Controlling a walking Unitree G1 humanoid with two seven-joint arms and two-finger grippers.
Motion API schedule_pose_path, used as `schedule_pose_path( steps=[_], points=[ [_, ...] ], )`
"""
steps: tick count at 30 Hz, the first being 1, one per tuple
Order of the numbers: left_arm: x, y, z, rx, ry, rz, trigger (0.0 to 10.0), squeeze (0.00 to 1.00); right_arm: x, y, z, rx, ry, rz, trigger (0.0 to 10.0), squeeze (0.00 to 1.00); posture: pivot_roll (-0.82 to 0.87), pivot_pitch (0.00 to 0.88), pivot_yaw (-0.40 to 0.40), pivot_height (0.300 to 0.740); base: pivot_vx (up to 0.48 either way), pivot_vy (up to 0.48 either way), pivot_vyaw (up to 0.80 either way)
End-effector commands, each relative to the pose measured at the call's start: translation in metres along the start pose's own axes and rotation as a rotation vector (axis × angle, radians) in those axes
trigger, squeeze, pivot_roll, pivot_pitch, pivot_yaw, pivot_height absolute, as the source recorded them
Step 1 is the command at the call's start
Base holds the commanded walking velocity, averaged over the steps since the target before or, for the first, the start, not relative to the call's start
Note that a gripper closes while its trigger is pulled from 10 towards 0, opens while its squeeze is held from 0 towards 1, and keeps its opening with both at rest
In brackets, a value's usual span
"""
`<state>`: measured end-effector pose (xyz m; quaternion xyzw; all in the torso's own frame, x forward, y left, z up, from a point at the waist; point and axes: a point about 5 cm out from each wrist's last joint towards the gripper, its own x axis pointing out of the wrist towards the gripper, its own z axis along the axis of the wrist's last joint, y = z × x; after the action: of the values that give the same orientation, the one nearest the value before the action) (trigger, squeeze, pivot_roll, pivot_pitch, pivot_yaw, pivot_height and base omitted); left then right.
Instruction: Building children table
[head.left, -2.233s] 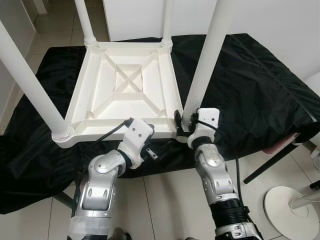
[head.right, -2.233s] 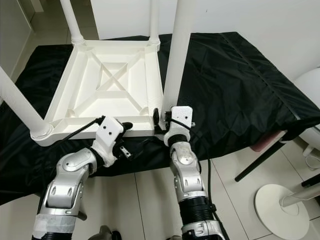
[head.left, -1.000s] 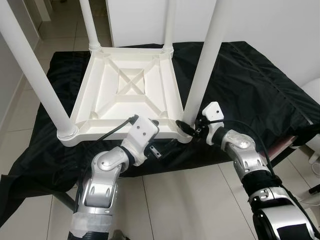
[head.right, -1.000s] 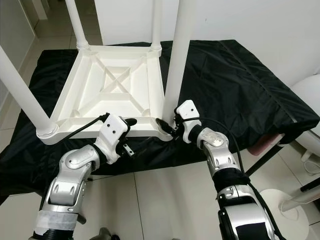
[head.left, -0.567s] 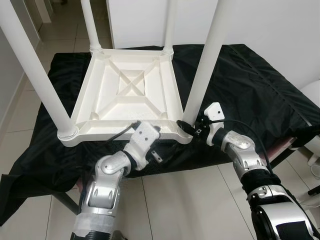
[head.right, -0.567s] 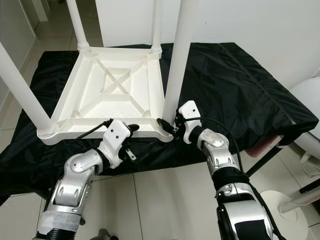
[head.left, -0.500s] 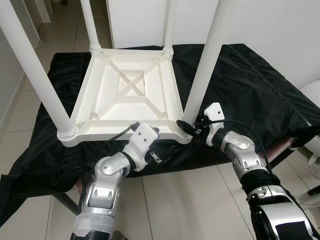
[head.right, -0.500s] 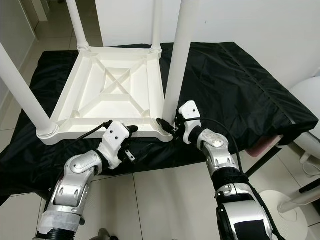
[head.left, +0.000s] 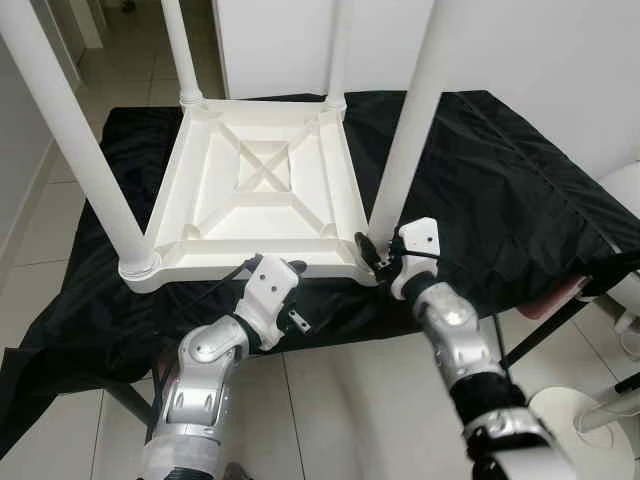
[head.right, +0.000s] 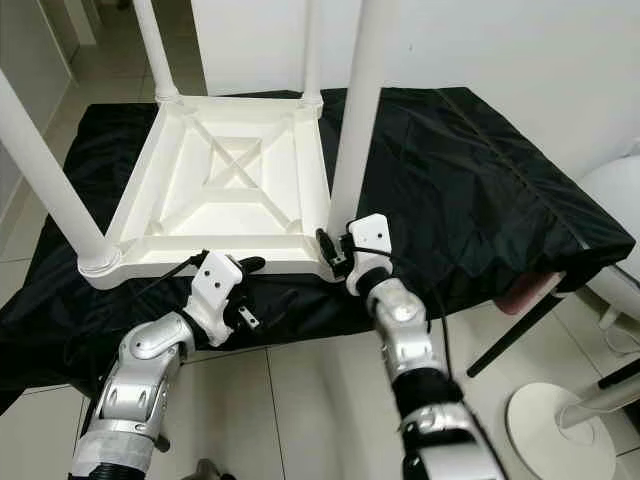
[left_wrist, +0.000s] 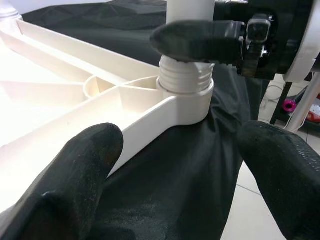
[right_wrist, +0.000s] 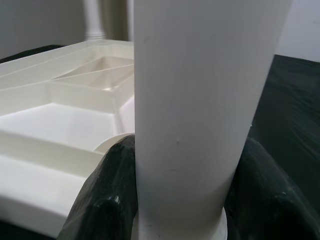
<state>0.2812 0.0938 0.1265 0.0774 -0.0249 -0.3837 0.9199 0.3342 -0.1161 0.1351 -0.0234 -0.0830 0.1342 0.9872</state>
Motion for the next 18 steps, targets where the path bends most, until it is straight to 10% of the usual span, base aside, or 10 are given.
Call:
schedule_pose_path(
  steps=[1,10,11,12,13,14,18],
  points=[
    [0.002,0.006,-0.004,-0.059,-0.023,0.279,10.0,0.0,-0.007,0.001,-0.01,0.029,0.052,-0.084,10.0,0.0,-0.07,0.052,-0.008,0.74,0.0,0.0,0.0],
    [0.001,0.016,0.002,-0.062,-0.054,0.319,10.0,0.0,-0.006,0.023,-0.003,0.087,0.038,-0.17,10.0,0.0,-0.06,0.059,-0.01,0.74,0.0,0.0,0.0],
    [0.001,0.016,0.002,-0.061,-0.057,0.317,10.0,0.0,-0.007,0.022,-0.002,0.092,0.04,-0.172,10.0,0.17,-0.06,0.062,-0.012,0.74,0.0,0.0,0.0],
    [0.0,0.017,0.002,-0.058,-0.058,0.315,10.0,0.0,-0.008,0.02,-0.001,0.094,0.041,-0.18,10.0,0.65,-0.06,0.062,-0.012,0.74,0.0,0.0,0.0],
    [0.0,0.017,0.001,-0.056,-0.058,0.314,10.0,0.0,-0.009,0.02,-0.001,0.092,0.043,-0.186,10.0,0.65,-0.06,0.062,-0.012,0.74,0.0,0.0,0.0],
    [-0.001,0.016,0.0,-0.047,-0.052,0.306,10.0,0.0,-0.01,0.018,-0.002,0.092,0.045,-0.19,10.0,1.0,-0.05,0.062,-0.011,0.74,0.0,0.0,0.0],
    [-0.002,0.014,-0.001,-0.038,-0.048,0.295,10.0,0.0,-0.011,0.017,-0.001,0.089,0.042,-0.194,10.0,1.0,-0.05,0.067,-0.01,0.74,0.0,0.0,0.0]
  ],
)
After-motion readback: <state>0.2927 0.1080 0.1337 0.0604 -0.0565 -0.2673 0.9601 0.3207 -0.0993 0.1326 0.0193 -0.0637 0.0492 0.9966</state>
